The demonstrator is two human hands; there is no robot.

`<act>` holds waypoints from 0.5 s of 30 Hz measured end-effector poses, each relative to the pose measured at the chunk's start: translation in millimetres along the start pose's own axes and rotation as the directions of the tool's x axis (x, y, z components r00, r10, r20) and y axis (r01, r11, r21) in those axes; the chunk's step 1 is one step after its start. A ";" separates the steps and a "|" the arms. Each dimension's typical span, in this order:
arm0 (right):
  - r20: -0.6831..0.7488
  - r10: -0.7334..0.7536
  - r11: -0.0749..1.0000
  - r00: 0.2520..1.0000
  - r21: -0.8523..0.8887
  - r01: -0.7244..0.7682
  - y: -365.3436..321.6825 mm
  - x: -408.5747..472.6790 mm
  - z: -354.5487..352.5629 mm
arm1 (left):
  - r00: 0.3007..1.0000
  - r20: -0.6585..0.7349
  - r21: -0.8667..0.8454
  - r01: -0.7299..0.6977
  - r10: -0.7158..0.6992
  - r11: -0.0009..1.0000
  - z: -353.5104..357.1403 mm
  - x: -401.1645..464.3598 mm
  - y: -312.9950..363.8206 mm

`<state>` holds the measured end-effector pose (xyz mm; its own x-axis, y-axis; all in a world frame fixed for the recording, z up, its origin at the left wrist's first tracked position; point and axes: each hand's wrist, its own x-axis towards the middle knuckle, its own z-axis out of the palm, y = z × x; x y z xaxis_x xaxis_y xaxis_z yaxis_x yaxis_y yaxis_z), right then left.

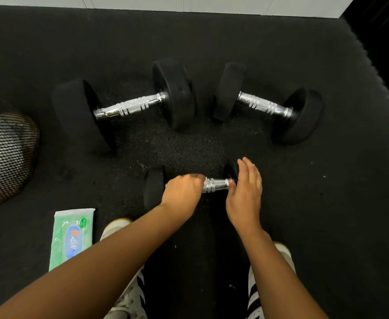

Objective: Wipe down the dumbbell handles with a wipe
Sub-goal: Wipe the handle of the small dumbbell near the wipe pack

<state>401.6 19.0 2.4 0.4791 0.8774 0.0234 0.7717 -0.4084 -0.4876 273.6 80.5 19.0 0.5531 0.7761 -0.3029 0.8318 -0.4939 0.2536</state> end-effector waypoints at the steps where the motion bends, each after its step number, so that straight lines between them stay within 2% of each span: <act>1: 0.008 -0.002 1.000 1.000 0.003 0.002 -0.5 0.9 -0.4 | 0.999 0.030 0.001 0.037 -0.037 0.999 -1.6 8.9 -1.1; 3: 0.027 -0.003 1.000 1.000 -0.002 0.003 -0.9 4.2 -1.7 | 0.992 0.099 -0.027 0.085 -0.082 0.996 -8.1 20.8 -1.6; 5: 0.035 -0.003 1.000 0.999 -0.007 0.003 -1.2 6.0 -2.4 | 0.995 0.076 -0.021 0.070 -0.069 0.997 -8.2 17.2 -1.3; 11: -0.004 0.005 1.000 1.000 -0.003 -0.005 0.3 -1.5 0.3 | 0.973 -0.120 0.039 -0.196 0.200 0.980 14.0 -29.9 -10.3; 14: -0.004 0.016 1.000 1.000 -0.009 -0.016 -0.8 0.2 0.6 | 0.970 -0.047 0.083 -0.236 0.241 0.968 14.5 -24.2 -4.9; 15: 0.000 0.017 1.000 1.000 -0.010 -0.017 -1.6 1.3 0.2 | 0.967 -0.074 0.094 -0.236 0.243 0.967 12.4 -18.7 -2.0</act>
<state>400.9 20.9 3.0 0.4918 0.8706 0.0149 0.7675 -0.4254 -0.4796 262.2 62.1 12.7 0.7335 0.6597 -0.1637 0.6787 -0.6975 0.2299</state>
